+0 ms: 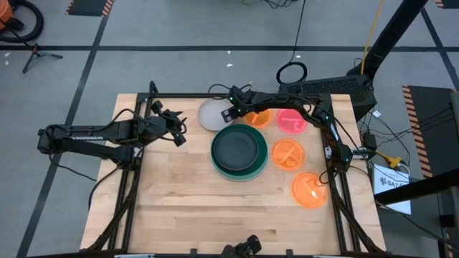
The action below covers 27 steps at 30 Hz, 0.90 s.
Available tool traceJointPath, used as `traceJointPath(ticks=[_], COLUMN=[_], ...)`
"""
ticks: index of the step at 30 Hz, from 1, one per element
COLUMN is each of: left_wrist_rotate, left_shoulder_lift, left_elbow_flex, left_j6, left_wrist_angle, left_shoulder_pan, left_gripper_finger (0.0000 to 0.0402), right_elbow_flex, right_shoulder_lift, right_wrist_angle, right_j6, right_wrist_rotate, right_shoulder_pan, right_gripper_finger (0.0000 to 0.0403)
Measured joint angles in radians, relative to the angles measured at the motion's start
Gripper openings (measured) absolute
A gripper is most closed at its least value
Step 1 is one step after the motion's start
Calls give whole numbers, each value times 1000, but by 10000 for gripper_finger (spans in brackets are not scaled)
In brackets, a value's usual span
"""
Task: Stack plastic plates
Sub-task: Stack the gray plate on top of the black plate
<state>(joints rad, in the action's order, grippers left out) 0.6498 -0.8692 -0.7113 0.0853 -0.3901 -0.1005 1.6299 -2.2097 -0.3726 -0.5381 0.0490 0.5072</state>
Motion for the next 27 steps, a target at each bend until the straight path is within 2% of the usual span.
traceJointPath(ticks=[4,15,21,27], left_wrist_rotate=[0,0,0,0], left_shoulder_lift=[0,0,0,0], left_elbow_flex=[0,0,0,0], left_j6=[2,8,8,8], left_wrist_angle=[0,2,2,2], left_shoulder_pan=[0,0,0,0], left_gripper_finger=[129,129,129,129], right_elbow_flex=[0,0,0,0], right_shoulder_lift=[0,0,12,11], right_wrist_angle=[-3,-6,-25,-18], right_j6=[-15,-26,-12,-1], right_wrist_rotate=[4,9,30,28], right_shoulder_pan=[3,3,7,6], right_gripper_finger=[65,56,10,12])
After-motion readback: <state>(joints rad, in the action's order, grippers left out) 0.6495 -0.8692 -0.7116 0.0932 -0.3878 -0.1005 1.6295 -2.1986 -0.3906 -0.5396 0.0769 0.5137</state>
